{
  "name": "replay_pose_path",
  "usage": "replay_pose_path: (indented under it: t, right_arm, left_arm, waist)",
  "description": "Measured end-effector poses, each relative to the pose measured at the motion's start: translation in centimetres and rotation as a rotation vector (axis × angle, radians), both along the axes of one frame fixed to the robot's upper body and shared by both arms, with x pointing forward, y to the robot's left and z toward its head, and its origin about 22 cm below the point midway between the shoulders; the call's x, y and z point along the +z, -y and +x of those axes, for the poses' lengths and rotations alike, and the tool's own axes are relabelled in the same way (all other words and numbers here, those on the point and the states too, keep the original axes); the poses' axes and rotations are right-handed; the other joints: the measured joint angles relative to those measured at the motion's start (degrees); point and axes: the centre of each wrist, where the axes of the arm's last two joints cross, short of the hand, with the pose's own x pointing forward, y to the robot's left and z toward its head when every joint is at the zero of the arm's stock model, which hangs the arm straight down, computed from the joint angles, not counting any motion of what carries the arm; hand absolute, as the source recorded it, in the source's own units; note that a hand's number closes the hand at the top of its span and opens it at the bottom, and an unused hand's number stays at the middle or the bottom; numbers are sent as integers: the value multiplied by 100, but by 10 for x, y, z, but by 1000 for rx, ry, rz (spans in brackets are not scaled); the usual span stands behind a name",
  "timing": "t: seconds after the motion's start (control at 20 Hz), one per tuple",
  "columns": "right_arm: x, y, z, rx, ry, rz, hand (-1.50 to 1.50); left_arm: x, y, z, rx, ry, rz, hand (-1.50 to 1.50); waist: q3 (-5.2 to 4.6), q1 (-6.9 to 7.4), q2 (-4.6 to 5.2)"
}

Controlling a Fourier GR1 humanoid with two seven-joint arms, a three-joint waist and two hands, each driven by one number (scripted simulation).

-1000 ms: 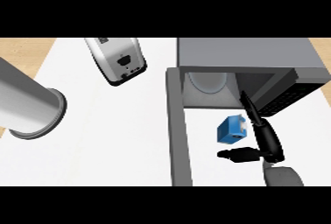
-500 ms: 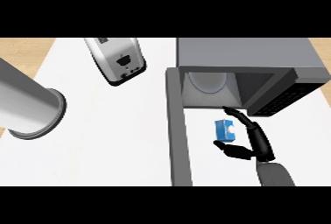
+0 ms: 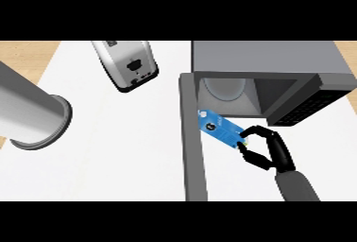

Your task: Pick up the milk, place it into the microwave and close the microwave

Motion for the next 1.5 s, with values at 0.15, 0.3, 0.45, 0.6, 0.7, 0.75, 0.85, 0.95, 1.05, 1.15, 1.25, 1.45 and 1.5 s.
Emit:
replay_pose_path:
  t: [0.15,0.3,0.45,0.6,0.7,0.75,0.85,0.95,1.05,1.15,1.25,1.45,1.5]
  right_arm:
    - [-3,5,8,-4,0,-38,150]
    - [-9,7,10,2,13,-61,150]
    - [-12,6,14,7,35,-42,150]
    - [-13,4,20,1,41,-18,150]
    - [-12,9,22,-18,43,-8,150]
    - [-9,14,26,-26,48,-2,150]
    - [-8,14,28,-27,52,13,150]
    - [-8,9,32,-10,55,28,150]
    - [-7,1,35,17,62,49,150]
    - [-3,-1,40,54,68,75,150]
    - [-2,-6,41,93,67,100,150]
    - [16,-25,56,141,124,110,150]
    - [22,-31,62,146,139,108,150]
  left_arm:
    - [2,-2,-5,-5,-1,-3,-150]
    - [2,-2,-5,-9,0,-9,-150]
    - [2,-3,-4,-15,0,-14,-150]
    - [-2,-3,-7,-18,0,-17,-150]
    - [-4,-4,-10,-22,-7,-16,-150]
    - [-6,-5,-10,-21,-8,-18,-150]
    - [-8,-5,-9,-17,-9,-22,-150]
    - [-8,-6,-6,-17,-8,-25,-150]
    - [-9,-9,-9,-15,-10,-30,-150]
    - [-6,-9,-13,-11,-14,-35,-150]
    - [-6,-12,-15,-1,-17,-30,-150]
    - [-5,-13,-11,12,-17,-26,-150]
    - [-8,-12,-11,10,-20,-30,-150]
  waist:
    - [-3,24,-4]
    - [-7,31,-6]
    - [-8,38,-4]
    - [-7,61,0]
    - [-5,89,8]
    - [-1,92,16]
    - [0,88,21]
    - [2,80,29]
    - [0,56,18]
    - [1,43,6]
    - [-1,12,-5]
    - [-6,-71,-29]
    - [-6,-73,-32]
